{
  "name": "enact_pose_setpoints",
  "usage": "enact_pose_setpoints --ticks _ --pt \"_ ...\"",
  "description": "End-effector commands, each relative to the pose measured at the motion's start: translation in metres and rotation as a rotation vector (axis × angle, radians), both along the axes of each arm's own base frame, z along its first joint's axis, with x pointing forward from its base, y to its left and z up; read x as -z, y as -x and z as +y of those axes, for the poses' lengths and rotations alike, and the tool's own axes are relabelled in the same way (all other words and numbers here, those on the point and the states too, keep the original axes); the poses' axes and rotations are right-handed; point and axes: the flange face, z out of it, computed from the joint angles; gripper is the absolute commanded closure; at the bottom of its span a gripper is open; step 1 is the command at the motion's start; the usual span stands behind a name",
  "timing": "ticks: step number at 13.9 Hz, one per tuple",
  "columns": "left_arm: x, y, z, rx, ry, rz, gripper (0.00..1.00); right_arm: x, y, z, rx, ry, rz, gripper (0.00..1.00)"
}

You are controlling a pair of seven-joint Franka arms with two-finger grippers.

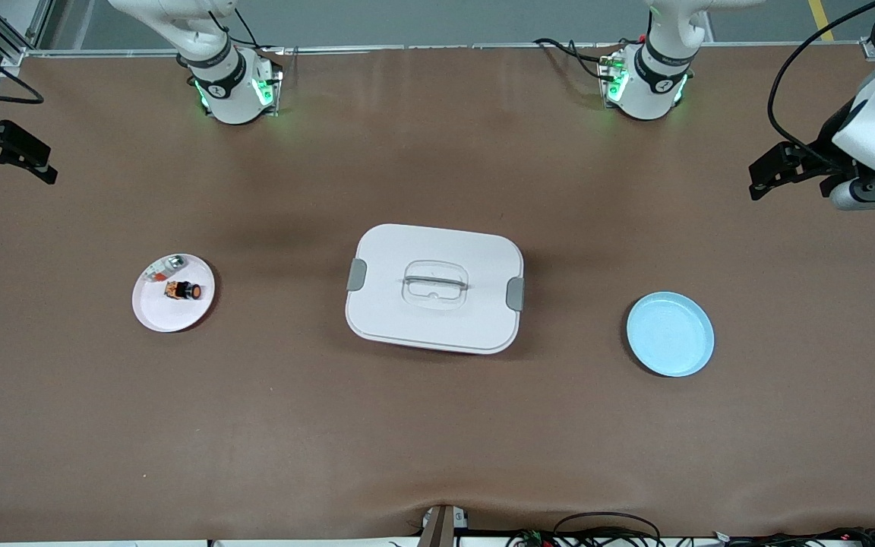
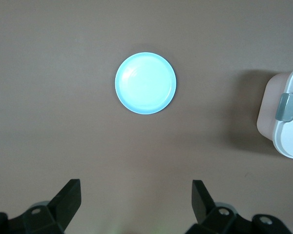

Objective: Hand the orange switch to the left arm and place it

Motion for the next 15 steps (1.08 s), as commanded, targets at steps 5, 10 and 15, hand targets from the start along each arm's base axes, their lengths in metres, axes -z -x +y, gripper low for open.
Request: enact_pose_setpoints --ticks 5,10,15 --pt "-0.005 0.001 0.004 0.011 0.000 0.005 0.00 -0.005 -0.001 -0.009 0.008 -0.007 0.002 0.00" --pt "-0.004 -0.001 0.008 -0.003 0.000 0.007 0.00 0.005 -0.007 -0.001 -0.002 -0.013 0.018 0.00" --pt "0.000 0.000 0.009 0.000 -0.003 0.017 0.00 0.027 -0.020 0.004 -0.016 -0.018 0.064 0.00"
